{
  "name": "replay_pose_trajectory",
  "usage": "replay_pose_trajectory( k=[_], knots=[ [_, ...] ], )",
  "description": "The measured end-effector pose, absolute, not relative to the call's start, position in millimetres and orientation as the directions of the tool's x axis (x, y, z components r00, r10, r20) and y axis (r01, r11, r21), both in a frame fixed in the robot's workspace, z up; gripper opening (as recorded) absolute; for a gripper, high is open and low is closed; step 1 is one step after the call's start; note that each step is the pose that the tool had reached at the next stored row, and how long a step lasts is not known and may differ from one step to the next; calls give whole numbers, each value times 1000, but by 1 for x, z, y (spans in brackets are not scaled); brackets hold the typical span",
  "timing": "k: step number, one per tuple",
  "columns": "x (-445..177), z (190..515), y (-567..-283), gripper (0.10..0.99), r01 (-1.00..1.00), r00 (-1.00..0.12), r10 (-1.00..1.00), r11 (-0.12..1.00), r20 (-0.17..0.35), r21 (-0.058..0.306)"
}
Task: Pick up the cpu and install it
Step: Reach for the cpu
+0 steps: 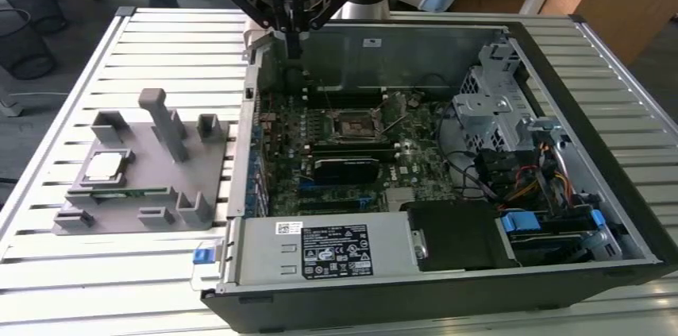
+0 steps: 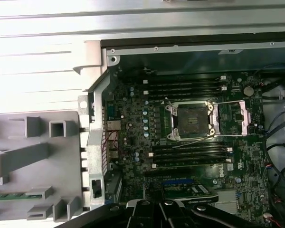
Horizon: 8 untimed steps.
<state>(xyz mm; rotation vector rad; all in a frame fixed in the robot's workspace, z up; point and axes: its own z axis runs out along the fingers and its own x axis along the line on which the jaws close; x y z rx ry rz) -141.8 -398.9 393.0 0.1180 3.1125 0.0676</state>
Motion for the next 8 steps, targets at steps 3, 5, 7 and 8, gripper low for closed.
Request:
replay_pose_trajectory(
  k=[3,5,7,8],
  knots=[
    [-144,393,-399,106,75,-997,76,996,-24,44],
    [-145,393,-399,106,75,-997,76,996,-24,44],
    [-147,393,-399,106,75,-997,76,996,-24,44],
    [-148,393,-399,106,75,-997,76,996,-24,44]
  ],
)
